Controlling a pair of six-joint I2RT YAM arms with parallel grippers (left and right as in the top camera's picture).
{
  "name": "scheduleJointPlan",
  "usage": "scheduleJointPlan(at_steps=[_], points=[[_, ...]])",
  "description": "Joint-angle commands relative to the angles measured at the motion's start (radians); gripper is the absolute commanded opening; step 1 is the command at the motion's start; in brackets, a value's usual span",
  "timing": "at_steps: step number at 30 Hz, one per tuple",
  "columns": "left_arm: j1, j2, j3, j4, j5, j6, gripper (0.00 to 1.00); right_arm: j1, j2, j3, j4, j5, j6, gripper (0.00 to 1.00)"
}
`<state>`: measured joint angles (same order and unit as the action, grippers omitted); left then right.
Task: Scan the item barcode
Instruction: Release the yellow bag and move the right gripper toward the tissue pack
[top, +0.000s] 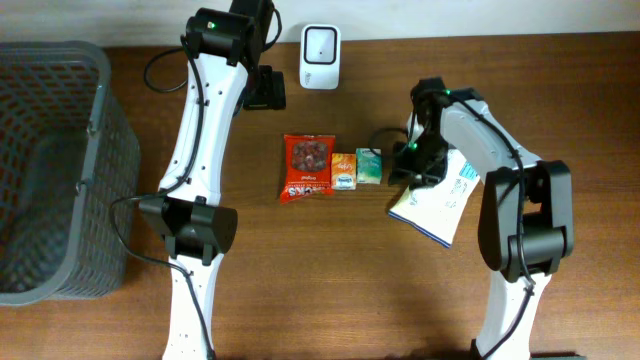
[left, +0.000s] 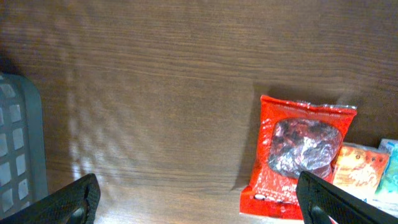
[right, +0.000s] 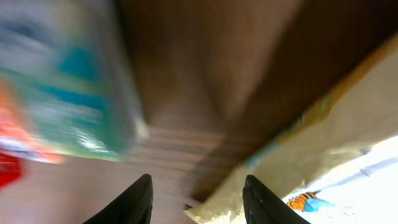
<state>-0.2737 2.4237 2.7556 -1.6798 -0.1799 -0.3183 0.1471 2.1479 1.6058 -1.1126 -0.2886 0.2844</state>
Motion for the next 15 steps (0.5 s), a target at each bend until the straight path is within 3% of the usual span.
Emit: scheduleJointPlan(at_steps=[1,5,7,9,15], points=[[0.002,0.000,0.007,0.001,0.003,-0.010,0.99,0.009,0.002,-0.069,-0.032,0.127,0.033,0.48],[0.002,0.000,0.007,0.001,0.003,-0.010,0.99,-0.014,-0.001,-0.014,-0.184,0.429,0.118,0.57],[0.002,0.000,0.007,0.001,0.003,-0.010,0.99,-0.038,-0.001,0.058,-0.217,0.371,0.111,0.57],[0.002,0.000,0.007,0.001,0.003,-0.010,0.99,-0.036,-0.001,0.087,-0.173,0.331,0.074,0.66],[0.002,0.000,0.007,0.001,0.003,-0.010,0.99,-0.037,0.003,0.086,-0.062,0.356,0.099,0.66]])
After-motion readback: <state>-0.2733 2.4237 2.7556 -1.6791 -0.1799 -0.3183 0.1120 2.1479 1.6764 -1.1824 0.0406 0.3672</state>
